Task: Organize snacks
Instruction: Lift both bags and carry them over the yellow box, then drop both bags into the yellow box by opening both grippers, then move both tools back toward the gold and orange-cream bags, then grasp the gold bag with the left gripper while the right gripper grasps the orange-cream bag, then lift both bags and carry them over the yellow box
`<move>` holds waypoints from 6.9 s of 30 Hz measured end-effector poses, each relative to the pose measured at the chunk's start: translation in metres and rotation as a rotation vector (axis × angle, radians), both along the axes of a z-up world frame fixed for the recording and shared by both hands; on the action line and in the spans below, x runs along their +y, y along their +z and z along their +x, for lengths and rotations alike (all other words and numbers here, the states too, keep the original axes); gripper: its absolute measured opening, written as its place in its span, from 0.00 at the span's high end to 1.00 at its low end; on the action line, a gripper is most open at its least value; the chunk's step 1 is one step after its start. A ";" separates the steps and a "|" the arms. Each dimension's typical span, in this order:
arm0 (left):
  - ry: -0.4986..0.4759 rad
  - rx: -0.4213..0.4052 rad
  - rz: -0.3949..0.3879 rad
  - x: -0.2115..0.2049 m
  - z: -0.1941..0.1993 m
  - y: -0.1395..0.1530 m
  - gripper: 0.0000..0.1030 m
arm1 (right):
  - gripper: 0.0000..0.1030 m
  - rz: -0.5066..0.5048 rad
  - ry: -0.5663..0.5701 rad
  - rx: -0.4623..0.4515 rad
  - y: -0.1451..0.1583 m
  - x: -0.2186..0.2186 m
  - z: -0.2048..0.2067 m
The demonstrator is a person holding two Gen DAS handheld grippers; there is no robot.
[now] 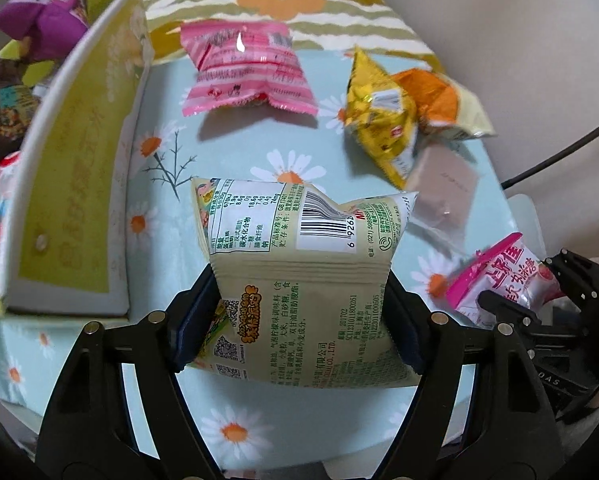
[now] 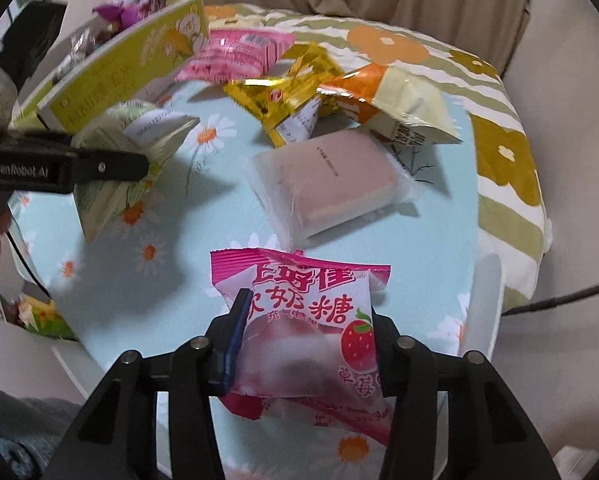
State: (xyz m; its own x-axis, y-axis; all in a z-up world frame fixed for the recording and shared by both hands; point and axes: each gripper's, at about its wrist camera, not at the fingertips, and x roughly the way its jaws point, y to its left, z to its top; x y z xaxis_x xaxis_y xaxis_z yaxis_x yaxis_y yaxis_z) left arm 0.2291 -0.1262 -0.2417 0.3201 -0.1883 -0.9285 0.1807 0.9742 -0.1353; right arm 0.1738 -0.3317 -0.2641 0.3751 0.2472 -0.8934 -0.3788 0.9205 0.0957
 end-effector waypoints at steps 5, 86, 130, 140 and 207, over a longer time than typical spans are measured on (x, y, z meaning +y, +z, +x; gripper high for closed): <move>0.034 -0.074 -0.039 0.005 -0.019 0.041 0.28 | 0.57 0.032 -0.033 -0.049 0.032 -0.006 -0.004; 0.232 -0.196 -0.026 0.302 -0.004 0.093 0.06 | 0.02 0.227 -0.095 -0.108 0.139 0.295 0.087; 0.148 -0.229 -0.088 -0.004 -0.021 0.112 0.06 | 0.01 0.207 -0.196 -0.191 0.162 -0.038 0.028; 0.054 -0.148 -0.106 -0.045 0.052 0.075 0.06 | 0.01 0.267 -0.322 -0.116 0.136 -0.074 0.077; -0.016 -0.148 -0.088 -0.049 0.076 0.077 0.44 | 0.40 0.206 -0.216 0.011 0.101 -0.017 0.154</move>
